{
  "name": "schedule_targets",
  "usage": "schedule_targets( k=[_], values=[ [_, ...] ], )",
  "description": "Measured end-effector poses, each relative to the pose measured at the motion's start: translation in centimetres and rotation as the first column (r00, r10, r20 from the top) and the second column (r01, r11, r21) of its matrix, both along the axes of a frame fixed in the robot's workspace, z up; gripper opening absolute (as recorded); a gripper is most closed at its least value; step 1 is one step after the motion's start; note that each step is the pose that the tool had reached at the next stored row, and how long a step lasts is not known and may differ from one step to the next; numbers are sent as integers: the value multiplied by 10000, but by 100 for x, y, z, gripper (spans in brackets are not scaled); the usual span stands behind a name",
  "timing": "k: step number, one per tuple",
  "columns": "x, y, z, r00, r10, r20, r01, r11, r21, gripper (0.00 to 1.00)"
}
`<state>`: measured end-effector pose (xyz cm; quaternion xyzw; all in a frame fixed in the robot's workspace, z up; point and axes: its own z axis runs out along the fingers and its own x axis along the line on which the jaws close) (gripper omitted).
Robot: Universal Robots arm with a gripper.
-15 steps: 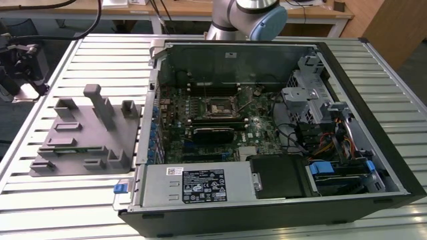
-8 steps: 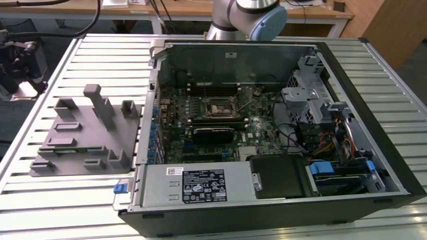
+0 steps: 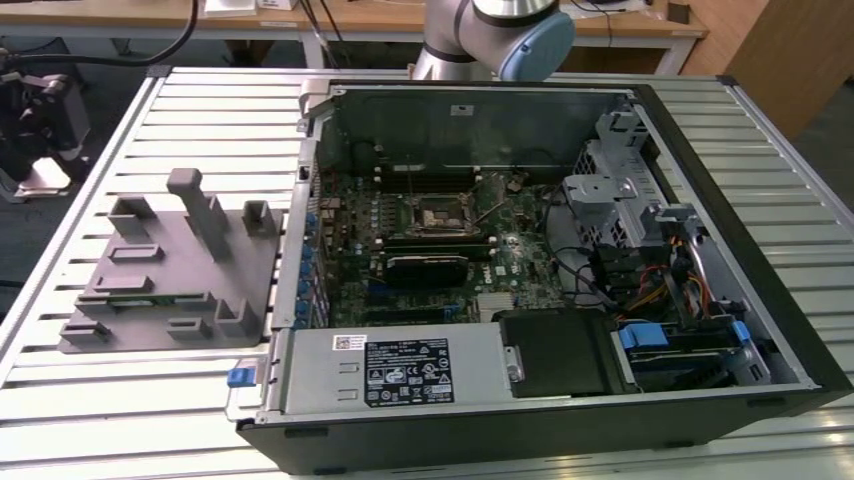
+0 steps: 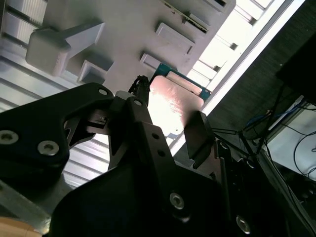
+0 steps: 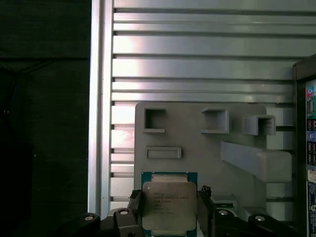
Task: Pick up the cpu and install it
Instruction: 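Pick up the cpu and move it towards the insertion slot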
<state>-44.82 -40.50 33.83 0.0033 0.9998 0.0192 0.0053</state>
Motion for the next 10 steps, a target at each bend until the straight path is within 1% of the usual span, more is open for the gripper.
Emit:
schedule_targets(
  k=[10],
  values=[
    [0, 0, 94, 10000, 0, 0, 0, 10000, 0, 53]
  ],
)
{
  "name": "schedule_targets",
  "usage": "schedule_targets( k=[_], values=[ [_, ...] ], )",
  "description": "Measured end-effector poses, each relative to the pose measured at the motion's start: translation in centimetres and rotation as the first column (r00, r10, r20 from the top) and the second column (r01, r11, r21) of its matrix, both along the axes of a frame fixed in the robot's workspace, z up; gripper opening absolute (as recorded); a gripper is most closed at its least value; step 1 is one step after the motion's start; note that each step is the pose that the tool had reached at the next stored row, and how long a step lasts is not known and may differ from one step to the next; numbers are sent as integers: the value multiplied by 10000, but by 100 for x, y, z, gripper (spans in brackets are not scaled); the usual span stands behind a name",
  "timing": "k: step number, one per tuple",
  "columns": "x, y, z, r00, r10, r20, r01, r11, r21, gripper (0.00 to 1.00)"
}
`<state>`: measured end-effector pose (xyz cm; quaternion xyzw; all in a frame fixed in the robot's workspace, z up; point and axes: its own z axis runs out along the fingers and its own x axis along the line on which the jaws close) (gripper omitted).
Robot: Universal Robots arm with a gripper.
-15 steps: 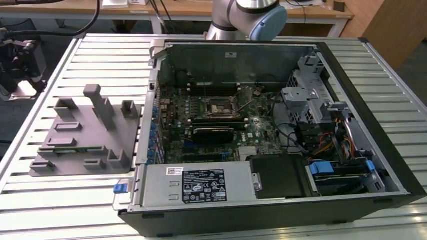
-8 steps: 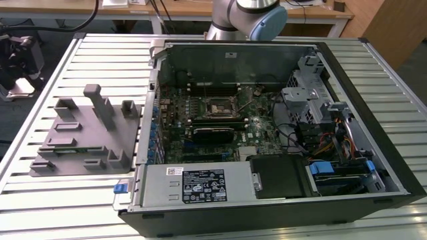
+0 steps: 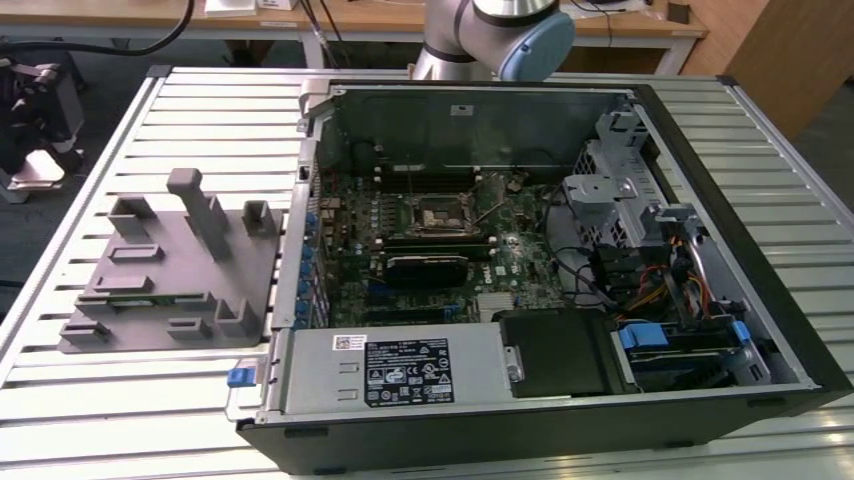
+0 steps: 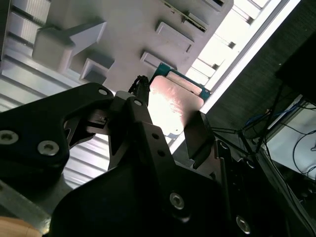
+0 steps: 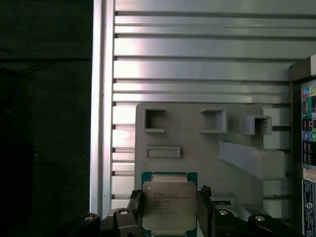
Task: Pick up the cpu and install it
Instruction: 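Pick up the cpu and move it towards the insertion slot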
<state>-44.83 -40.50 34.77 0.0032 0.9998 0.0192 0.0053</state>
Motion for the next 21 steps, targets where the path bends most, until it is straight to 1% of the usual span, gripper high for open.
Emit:
schedule_targets(
  k=[16, 17, 21],
  values=[
    [0, 3, 123, 10000, 0, 4, 0, 10000, -3, 53],
    [0, 6, 159, 10000, 0, 7, 0, 10000, -7, 53],
    [0, 8, 191, 10000, 0, 9, 0, 10000, -13, 53]
  ],
)
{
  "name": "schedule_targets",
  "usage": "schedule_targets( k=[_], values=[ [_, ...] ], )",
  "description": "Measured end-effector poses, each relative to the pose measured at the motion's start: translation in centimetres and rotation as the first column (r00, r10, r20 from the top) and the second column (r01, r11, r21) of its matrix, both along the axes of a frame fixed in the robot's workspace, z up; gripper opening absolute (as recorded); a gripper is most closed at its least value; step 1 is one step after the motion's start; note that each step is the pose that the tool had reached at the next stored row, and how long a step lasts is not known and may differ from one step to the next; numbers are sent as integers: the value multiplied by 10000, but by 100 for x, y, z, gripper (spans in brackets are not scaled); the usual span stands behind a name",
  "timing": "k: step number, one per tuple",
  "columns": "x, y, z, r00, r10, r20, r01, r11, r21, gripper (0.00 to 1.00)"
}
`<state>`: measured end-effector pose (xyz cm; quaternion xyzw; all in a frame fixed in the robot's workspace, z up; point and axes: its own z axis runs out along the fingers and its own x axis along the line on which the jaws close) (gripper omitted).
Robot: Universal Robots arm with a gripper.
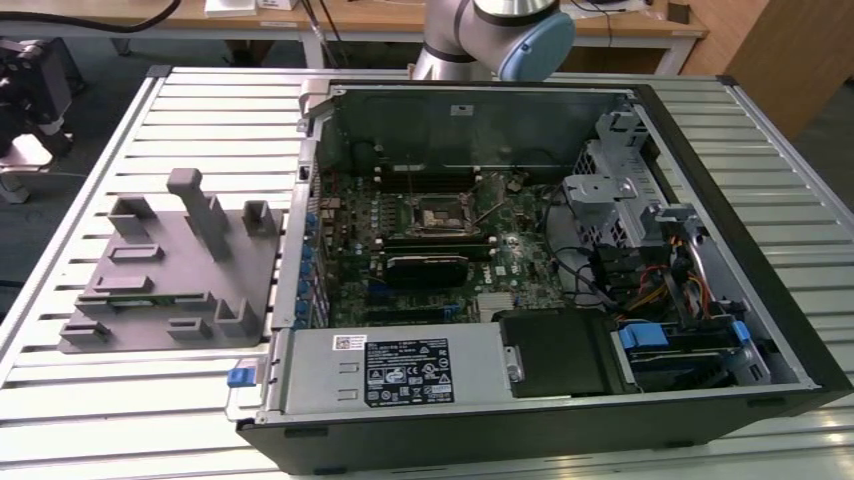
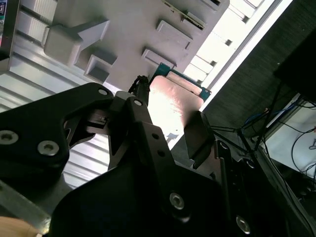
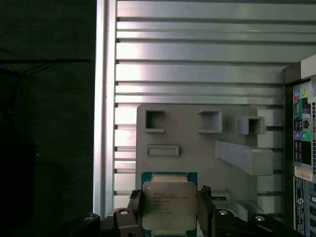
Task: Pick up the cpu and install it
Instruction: 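Pick up the cpu and move it towards the insertion slot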
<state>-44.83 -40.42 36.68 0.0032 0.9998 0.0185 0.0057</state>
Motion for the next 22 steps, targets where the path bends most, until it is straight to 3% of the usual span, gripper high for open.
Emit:
schedule_targets(
  k=[12, 22],
  values=[
    [0, 11, 68, 10000, 0, -2, 0, 10000, -31, 53],
    [0, 20, 280, 10000, 0, 4, 0, 10000, -34, 53]
  ],
)
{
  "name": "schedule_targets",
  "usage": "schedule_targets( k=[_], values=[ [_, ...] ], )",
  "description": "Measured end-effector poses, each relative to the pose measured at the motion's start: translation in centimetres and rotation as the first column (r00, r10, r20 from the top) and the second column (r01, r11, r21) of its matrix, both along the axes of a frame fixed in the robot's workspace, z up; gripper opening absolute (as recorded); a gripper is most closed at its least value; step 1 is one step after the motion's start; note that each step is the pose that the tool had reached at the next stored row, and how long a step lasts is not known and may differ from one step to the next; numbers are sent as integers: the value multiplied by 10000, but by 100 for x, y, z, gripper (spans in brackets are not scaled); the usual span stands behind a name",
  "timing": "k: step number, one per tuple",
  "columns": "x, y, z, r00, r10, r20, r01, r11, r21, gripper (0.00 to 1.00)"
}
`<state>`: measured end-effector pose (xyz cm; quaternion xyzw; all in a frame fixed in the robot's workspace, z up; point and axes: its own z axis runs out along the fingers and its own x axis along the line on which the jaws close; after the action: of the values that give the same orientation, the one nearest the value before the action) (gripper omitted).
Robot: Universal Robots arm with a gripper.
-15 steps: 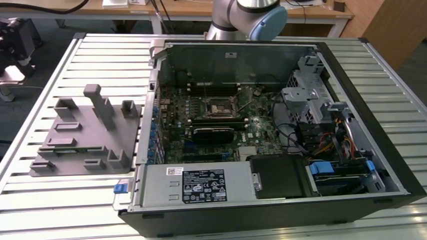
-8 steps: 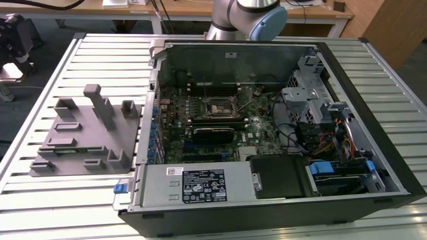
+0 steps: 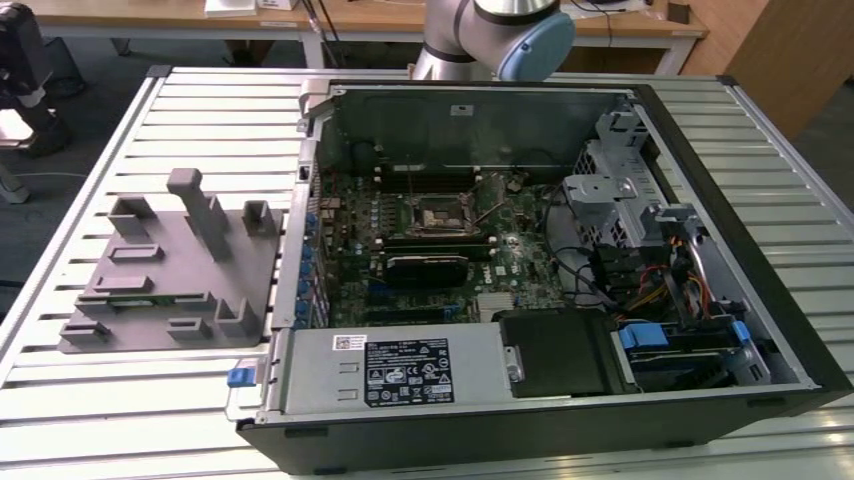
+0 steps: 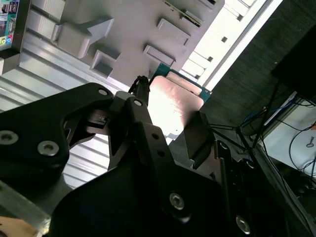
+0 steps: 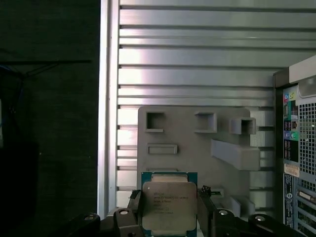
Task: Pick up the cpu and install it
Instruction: 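Pick up the cpu and move it towards the insertion slot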
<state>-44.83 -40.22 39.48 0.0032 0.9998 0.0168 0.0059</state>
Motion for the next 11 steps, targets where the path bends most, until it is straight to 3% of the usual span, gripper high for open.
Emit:
schedule_targets(
  k=[4, 7, 11],
  values=[
    [2, 3, 80, 10000, 0, 0, 0, 10000, 0, 53],
    [40, 3, 82, 10000, -1, 0, 1, 10000, 0, 53],
    [187, 3, 82, 10000, -1, 1, 1, 10000, 0, 53]
  ],
)
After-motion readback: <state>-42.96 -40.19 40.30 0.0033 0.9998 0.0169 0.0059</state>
